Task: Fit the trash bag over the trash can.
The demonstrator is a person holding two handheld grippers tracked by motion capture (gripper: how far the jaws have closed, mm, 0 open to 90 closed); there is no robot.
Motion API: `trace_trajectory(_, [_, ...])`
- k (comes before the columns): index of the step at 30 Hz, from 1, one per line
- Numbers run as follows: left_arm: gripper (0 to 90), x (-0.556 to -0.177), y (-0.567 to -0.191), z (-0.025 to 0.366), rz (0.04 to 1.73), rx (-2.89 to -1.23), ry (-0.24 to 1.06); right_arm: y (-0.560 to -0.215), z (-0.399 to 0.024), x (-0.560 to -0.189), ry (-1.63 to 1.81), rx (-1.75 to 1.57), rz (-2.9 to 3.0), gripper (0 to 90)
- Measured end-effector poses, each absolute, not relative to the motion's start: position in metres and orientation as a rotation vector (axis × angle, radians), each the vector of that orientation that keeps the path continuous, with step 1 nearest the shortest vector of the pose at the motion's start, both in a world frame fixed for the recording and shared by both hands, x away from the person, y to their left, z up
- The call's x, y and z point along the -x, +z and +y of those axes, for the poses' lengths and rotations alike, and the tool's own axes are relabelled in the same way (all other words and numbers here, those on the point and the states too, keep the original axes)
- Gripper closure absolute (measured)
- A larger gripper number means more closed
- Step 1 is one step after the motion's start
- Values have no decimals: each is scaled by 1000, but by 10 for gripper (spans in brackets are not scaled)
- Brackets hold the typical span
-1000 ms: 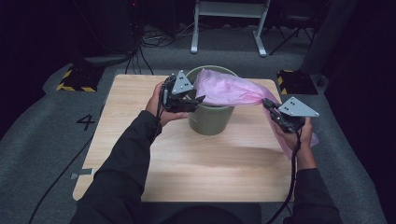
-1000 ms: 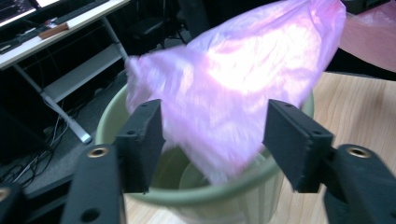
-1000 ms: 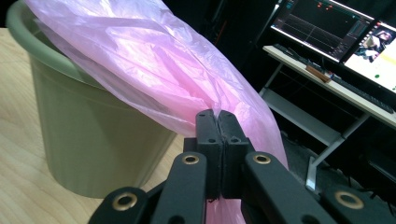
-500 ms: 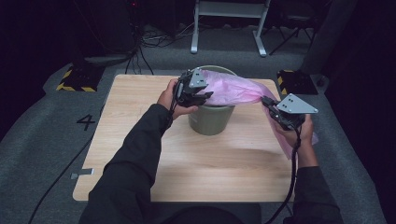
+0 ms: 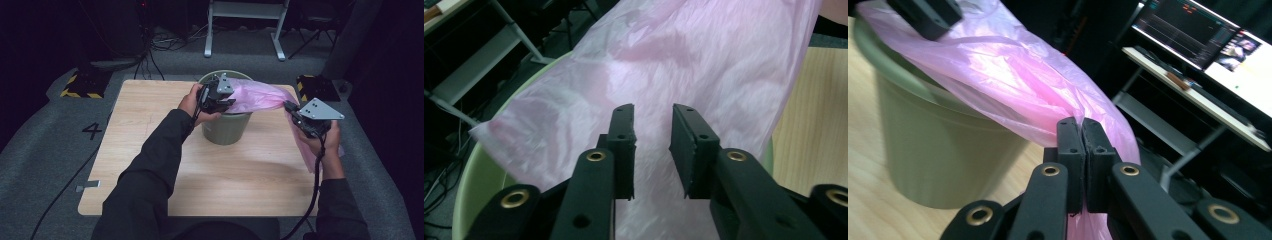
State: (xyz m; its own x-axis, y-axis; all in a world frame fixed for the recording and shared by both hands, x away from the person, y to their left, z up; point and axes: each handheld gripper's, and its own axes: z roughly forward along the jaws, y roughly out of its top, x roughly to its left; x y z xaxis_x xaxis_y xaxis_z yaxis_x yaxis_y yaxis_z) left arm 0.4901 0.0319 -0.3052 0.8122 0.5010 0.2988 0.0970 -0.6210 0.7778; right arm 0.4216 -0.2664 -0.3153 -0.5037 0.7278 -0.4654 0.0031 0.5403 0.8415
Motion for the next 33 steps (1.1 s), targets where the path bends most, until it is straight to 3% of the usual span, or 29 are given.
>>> trace_trajectory(11, [718,-494,-310,22,425,-2246,634,-311,-268,-424,1008,-614,1880,889])
trace_trajectory(21, [688,-497,-310,27,443,-2224,623,-302,-242,-419,1018,-519,1916,887])
trace_trajectory(33, [722,-494,-311,20,400,-2232,587,-293,-211,-416,994,-422,1992,886])
